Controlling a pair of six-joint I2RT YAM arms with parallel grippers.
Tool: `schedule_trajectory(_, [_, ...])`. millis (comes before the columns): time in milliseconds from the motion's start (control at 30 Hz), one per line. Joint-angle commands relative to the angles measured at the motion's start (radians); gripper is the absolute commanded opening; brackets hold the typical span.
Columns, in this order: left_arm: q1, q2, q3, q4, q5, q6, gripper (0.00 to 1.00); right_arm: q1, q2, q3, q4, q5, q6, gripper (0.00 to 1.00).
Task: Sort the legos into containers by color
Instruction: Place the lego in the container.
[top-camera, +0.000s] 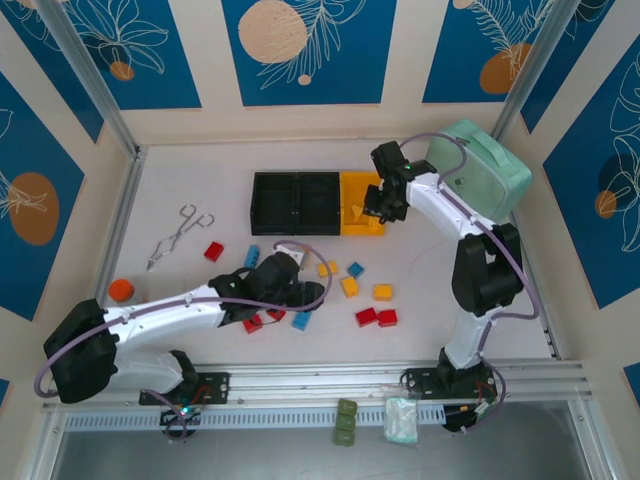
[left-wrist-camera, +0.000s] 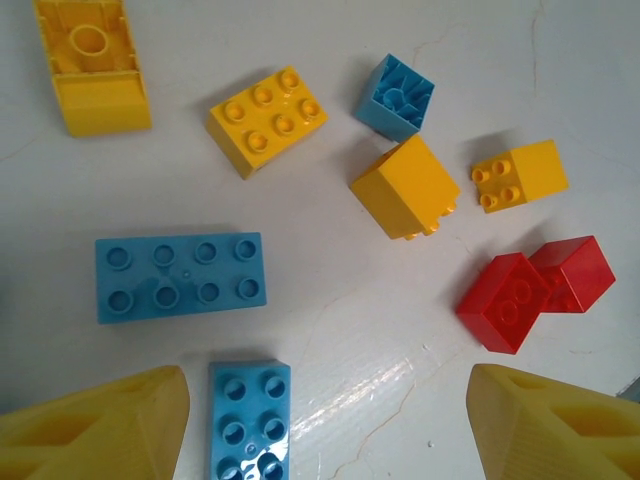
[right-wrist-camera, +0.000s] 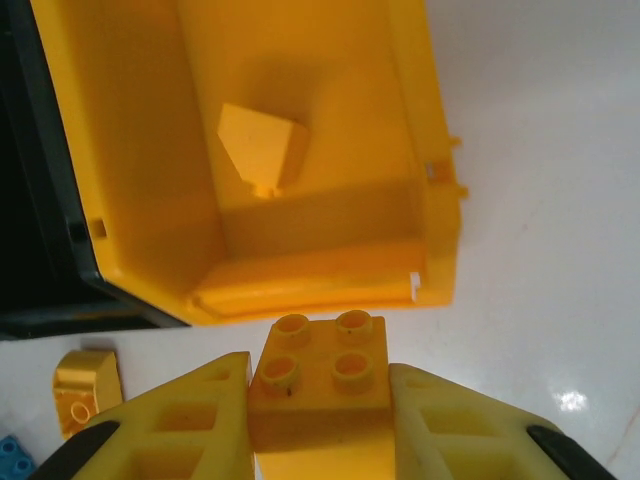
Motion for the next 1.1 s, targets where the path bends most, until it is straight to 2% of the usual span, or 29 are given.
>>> schedule_trajectory(0, [0.009, -0.032, -0.017, -0.032, -0.031, -0.018, 0.73, 0.01, 0.057, 0.081, -0.056, 0.011, -0.026, 0.25])
schedule_trajectory(200, [0.012, -0.035, -0.016, -0.041, -0.032, -0.021, 0.73, 0.01, 0.163, 0.184, -0.092, 0.043, -0.037, 0.26])
schedule_trajectory(633, [0.017, -0.037, -0.013, -0.05, -0.036, -0.02, 0.73, 0.012, 0.259, 0.272, -0.108, 0.072, -0.039, 0.27])
schedule_trajectory(767, [0.017, -0.039, -0.014, -0.054, -0.04, -0.024, 0.73, 0.013, 0.277, 0.289, -0.116, 0.078, -0.036, 0.34])
schedule_trajectory(900, [0.017, -0.046, -0.019, -0.057, -0.047, -0.03, 0.73, 0.019, 0.28, 0.309, -0.131, 0.089, -0.031, 0.49])
schedule_trajectory(1067, [0.017, -0.064, -0.024, -0.067, -0.064, -0.039, 0.73, 0.032, 0.238, 0.315, -0.135, 0.093, -0.036, 0.53])
